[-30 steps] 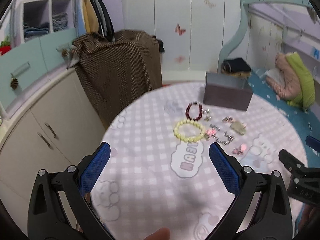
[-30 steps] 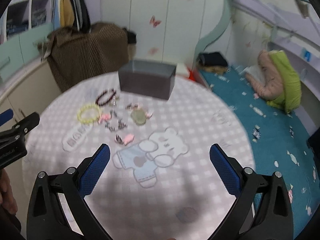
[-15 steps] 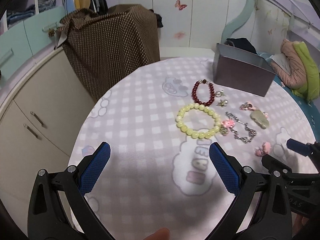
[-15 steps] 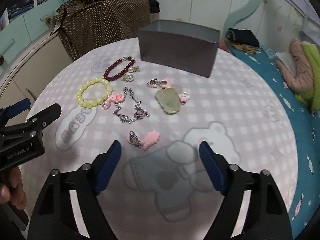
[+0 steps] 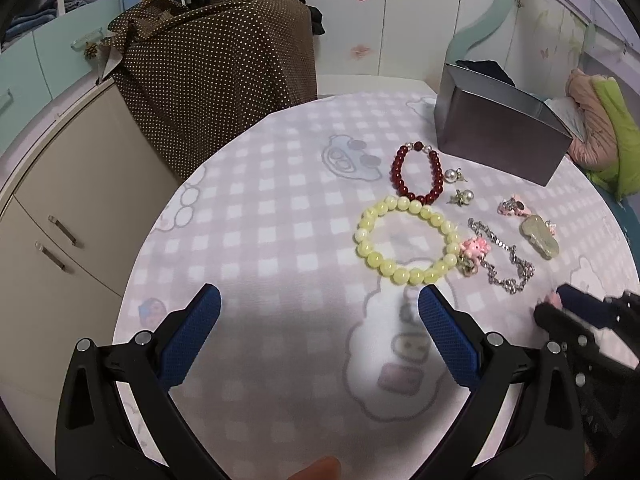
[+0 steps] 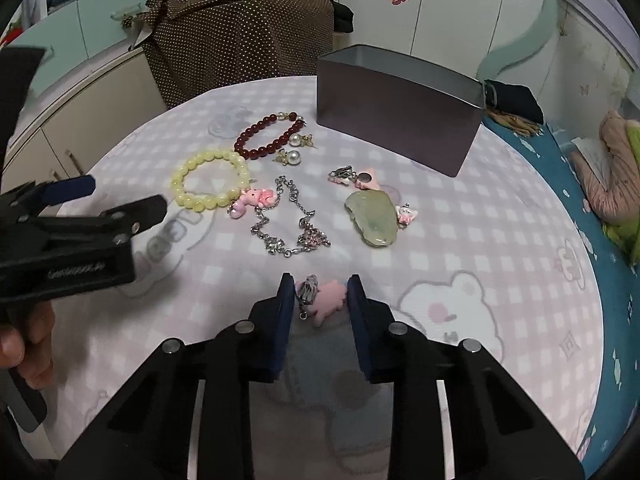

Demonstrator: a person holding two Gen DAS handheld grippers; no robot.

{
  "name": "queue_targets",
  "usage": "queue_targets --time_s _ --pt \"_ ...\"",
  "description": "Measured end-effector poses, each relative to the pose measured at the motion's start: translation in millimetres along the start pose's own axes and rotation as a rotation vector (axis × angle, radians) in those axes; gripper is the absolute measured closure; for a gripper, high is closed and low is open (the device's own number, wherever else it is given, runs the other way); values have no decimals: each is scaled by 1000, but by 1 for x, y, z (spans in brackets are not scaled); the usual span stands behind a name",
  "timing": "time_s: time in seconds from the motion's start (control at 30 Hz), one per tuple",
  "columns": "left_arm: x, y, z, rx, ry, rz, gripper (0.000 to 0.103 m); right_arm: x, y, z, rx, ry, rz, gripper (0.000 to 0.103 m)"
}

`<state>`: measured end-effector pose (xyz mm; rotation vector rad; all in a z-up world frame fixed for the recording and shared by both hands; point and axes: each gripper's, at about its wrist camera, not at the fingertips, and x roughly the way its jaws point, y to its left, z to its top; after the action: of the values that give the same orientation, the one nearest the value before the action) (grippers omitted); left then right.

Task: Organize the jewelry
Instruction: 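Grasp the pale yellow bead bracelet with the left tool while the right tool grasps a pink charm, then carry the bracelet and charm over the gray metal box while both tools open to drop them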

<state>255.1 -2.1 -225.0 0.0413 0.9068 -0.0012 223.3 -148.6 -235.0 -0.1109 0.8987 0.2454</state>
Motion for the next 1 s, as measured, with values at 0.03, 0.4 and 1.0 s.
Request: queue_targets --time_s 0.03,0.4,1.0 --pt "1 -1 2 -1 -1 -1 5 -1 -1 -1 7 -2 6 78" --pt "38 -4 24 -38 59 -10 6 -13 -18 0 94 -22 63 78" --pt "-10 -3 29 5 -36 -205 94 -41 -36 17 121 -95 94 78"
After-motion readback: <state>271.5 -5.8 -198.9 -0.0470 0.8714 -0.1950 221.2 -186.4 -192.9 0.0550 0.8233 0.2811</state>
